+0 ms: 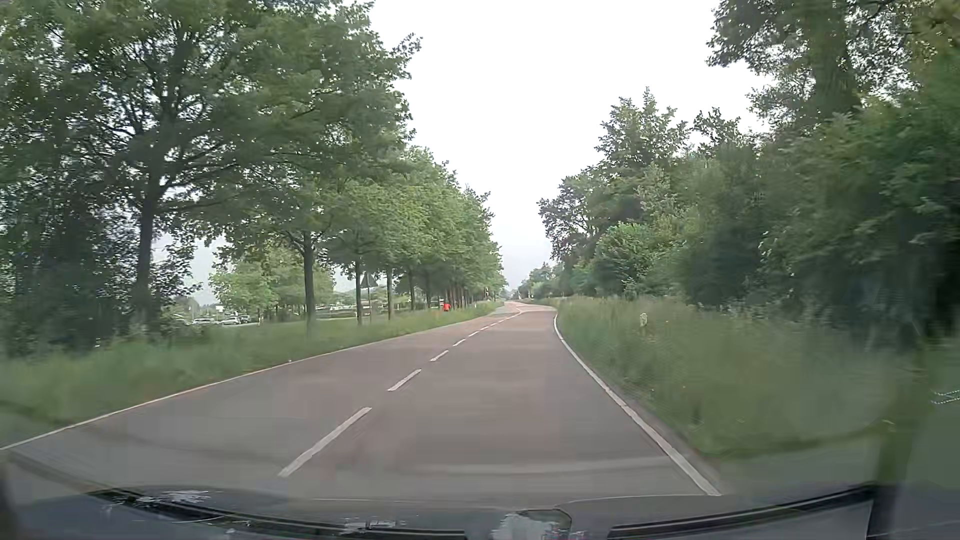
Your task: Follow the waypoints while adhering to traffic rules and regulations
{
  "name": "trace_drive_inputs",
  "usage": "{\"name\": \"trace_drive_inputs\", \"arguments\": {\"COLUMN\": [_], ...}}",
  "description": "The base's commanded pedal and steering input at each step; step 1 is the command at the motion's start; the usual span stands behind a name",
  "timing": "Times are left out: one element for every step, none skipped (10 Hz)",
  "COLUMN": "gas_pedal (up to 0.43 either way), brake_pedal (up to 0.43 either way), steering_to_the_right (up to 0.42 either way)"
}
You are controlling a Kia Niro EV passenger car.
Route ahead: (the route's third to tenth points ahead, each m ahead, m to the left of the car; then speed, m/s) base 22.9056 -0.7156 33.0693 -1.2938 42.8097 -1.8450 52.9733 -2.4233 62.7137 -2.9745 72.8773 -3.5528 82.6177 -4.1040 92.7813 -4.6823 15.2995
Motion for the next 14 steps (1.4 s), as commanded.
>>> {"name": "trace_drive_inputs", "arguments": {"gas_pedal": [0.110, 0.110, 0.110, 0.110, 0.110, 0.110, 0.110, 0.110, 0.110, 0.110, 0.110, 0.110, 0.110, 0.110], "brake_pedal": [0.000, 0.000, 0.000, 0.000, 0.000, 0.000, 0.000, 0.000, 0.000, 0.000, 0.000, 0.000, 0.000, 0.000], "steering_to_the_right": [0.009, 0.009, 0.010, 0.011, 0.012, 0.012, 0.012, 0.012, 0.012, 0.012, 0.012, 0.013, 0.014, 0.014]}}
